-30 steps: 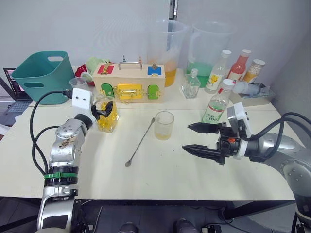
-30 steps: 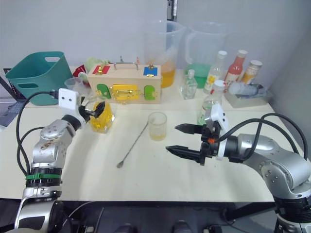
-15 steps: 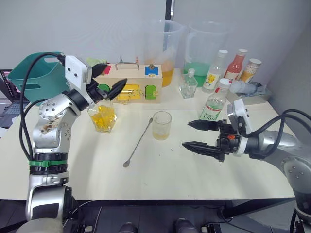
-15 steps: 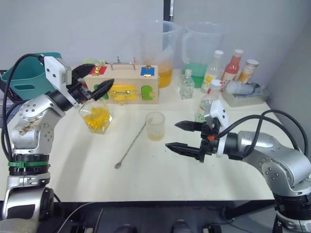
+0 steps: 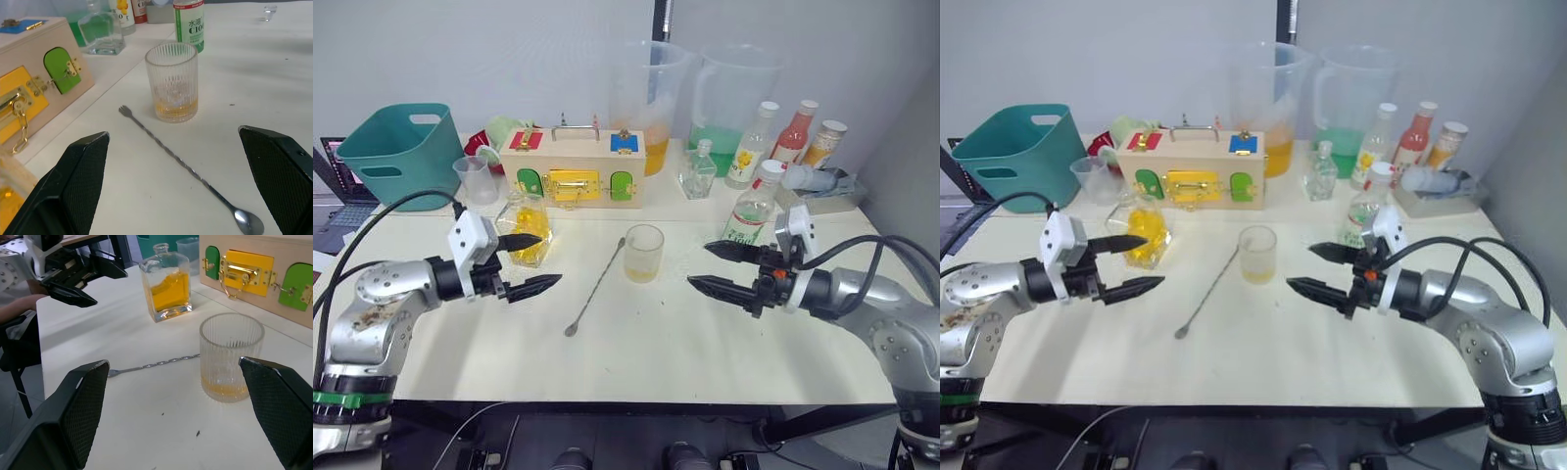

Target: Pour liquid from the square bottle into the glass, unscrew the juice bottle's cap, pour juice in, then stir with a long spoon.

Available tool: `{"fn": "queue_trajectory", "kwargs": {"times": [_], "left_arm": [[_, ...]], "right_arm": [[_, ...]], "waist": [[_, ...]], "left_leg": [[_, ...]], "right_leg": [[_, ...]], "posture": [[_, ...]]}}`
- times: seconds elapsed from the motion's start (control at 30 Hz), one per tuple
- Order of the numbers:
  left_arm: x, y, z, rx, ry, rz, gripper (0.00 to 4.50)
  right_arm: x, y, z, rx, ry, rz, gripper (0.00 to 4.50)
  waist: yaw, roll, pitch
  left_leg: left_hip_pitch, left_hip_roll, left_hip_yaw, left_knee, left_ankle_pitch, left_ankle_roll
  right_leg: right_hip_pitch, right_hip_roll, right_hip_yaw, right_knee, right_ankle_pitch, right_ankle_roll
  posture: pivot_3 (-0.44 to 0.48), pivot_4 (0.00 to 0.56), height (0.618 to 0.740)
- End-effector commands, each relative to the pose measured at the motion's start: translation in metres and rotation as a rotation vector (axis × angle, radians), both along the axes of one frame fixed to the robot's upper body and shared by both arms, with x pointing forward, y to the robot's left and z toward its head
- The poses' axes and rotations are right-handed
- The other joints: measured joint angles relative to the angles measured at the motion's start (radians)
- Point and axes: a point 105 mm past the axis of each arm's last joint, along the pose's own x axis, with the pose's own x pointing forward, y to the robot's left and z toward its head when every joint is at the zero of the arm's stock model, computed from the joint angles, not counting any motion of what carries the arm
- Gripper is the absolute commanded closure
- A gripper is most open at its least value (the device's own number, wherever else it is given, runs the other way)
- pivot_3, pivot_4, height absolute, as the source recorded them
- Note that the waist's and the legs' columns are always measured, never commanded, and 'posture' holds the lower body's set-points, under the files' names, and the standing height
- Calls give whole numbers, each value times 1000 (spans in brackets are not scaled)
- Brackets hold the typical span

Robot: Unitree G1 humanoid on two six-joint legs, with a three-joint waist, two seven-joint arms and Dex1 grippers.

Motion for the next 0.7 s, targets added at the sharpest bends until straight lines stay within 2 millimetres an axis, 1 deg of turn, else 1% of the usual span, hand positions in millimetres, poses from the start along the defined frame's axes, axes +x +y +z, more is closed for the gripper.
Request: {"fn": "queue_trajectory", "kwargs": {"times": [0.03,0.1,0.17,0.23,0.3,0.4,0.47,0.53,0.7], "left_arm": [[1,27,-11,41,-80,132,27],[0,35,-20,39,-78,172,27],[1,50,-30,20,-81,258,27],[-4,64,-42,-20,-49,306,27],[-8,71,-50,-30,-21,307,27],[-11,76,-52,-41,-10,298,27],[-12,84,-50,-73,-23,320,27],[-15,88,-48,-94,-35,327,27],[-21,91,-50,-131,-25,316,27]], "right_arm": [[-2,-15,6,-7,-97,-72,0],[-2,-23,4,13,-104,-109,0],[-4,-34,0,16,-111,-158,0],[-6,-54,-13,33,-88,-230,0],[-10,-73,-26,34,-72,-298,0],[-14,-90,-37,39,-66,-364,0],[-18,-98,-43,40,-66,-403,0],[-21,-102,-45,57,-71,-435,0],[-39,-108,-59,70,-49,-515,0]], "waist": [[0,0,0],[-1,0,0],[-1,0,0],[2,0,-1],[3,0,-1],[8,0,-1],[9,0,-1],[9,0,-1],[8,1,-1]], "left_leg": [[0,0,0,0,0,0],[1,0,0,-1,0,0],[0,0,0,-1,0,0],[0,0,0,-1,0,0],[2,0,1,-2,-1,1],[2,0,1,-2,-1,1],[2,1,1,-2,-1,1],[3,1,1,-2,-1,1],[5,1,2,-4,-1,1]], "right_leg": [[0,0,0,0,0,0],[0,0,0,0,0,0],[0,0,0,0,0,0],[0,0,0,-1,0,0],[1,0,0,0,0,0],[1,0,0,-1,0,0],[2,0,0,-1,0,0],[2,0,0,-1,0,0],[3,0,0,0,0,0]], "posture": [[0,150,740],[0,150,740],[0,150,740],[0,150,740],[0,150,740],[0,150,740],[0,150,740],[0,150,740],[0,150,740]]}}
